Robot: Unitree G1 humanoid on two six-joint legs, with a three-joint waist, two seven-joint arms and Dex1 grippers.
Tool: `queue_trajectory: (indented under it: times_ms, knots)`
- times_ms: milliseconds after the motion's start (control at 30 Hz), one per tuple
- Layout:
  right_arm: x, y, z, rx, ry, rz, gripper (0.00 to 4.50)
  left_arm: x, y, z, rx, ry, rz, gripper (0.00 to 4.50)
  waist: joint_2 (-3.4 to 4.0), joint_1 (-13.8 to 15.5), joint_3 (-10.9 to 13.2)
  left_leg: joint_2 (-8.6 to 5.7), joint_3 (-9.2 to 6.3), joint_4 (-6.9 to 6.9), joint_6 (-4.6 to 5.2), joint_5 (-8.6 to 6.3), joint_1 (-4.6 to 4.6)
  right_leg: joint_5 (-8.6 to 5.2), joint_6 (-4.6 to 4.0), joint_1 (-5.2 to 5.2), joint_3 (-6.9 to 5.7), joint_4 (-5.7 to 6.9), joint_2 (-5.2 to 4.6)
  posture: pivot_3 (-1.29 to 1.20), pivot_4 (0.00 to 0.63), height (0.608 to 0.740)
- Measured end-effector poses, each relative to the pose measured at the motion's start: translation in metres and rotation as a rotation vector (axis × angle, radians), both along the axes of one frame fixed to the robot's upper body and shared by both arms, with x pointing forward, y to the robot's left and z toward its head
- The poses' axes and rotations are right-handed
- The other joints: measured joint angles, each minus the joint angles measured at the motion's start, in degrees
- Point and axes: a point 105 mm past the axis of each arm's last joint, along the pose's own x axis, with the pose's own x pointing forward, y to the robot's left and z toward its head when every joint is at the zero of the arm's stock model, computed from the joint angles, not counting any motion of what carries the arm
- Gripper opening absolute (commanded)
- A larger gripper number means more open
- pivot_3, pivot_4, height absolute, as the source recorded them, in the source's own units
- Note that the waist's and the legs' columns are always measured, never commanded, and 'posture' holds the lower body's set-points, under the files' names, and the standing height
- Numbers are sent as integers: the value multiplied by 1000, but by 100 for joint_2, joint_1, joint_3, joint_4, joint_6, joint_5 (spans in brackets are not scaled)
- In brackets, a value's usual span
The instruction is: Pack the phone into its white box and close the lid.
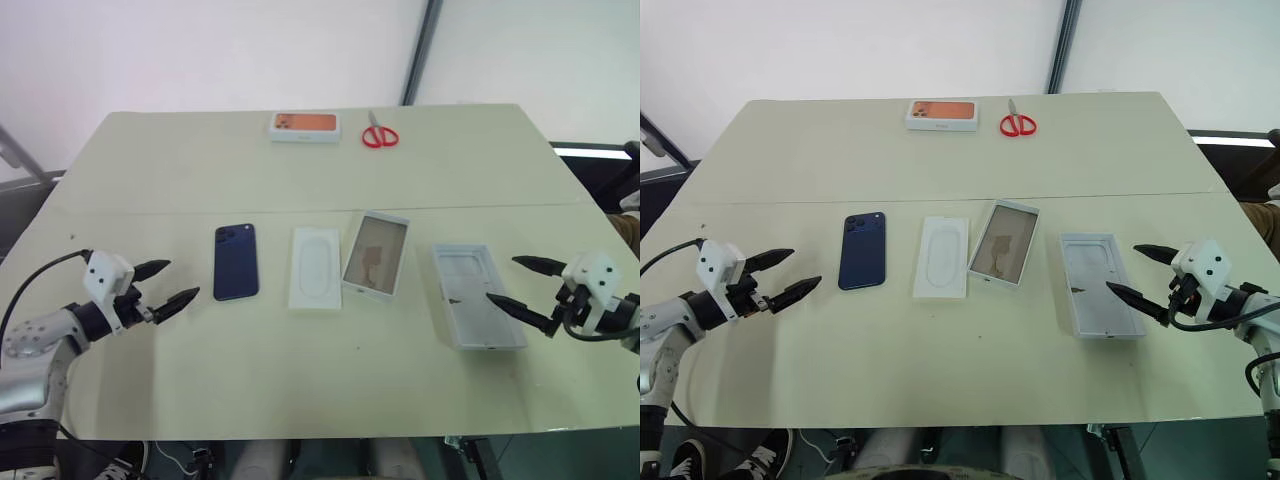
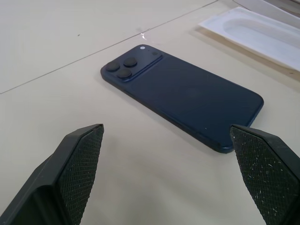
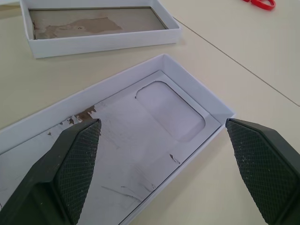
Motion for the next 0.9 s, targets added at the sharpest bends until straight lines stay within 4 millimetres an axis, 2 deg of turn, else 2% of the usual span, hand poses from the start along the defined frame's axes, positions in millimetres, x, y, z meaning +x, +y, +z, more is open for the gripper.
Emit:
queue_trajectory:
  times_ms: [300,533,600,700,800,900]
  knots:
    - [0,3,-3,8,11,5,4446,-1,-7,-7,-20,70,-38,4500,0,-5,1,1,0,0,0,0,0,5,10,1,0,0,1,0,150,740]
    - [4,22,0,18,-10,61,4446,9,-20,7,-83,72,-33,4500,0,-4,1,1,-1,2,0,0,0,8,15,0,0,1,1,0,150,740]
    - [10,35,5,23,-26,97,4446,14,-28,11,-93,66,-22,4500,0,-9,1,0,0,2,0,0,0,9,17,1,0,2,1,0,150,740]
    - [18,66,13,45,-66,189,4446,20,-56,12,-118,82,-53,4500,-2,-10,2,0,0,0,0,0,-1,11,20,5,0,3,4,0,150,740]
    - [24,79,15,65,-77,216,4446,26,-69,8,-152,139,-33,4500,-4,-3,4,0,-2,-1,0,1,-3,11,21,3,-2,7,6,0,150,740]
    - [29,92,13,76,-72,247,4446,32,-90,10,-217,185,-50,4500,-6,13,5,-6,-2,8,0,1,-3,12,22,4,-6,10,8,0,150,740]
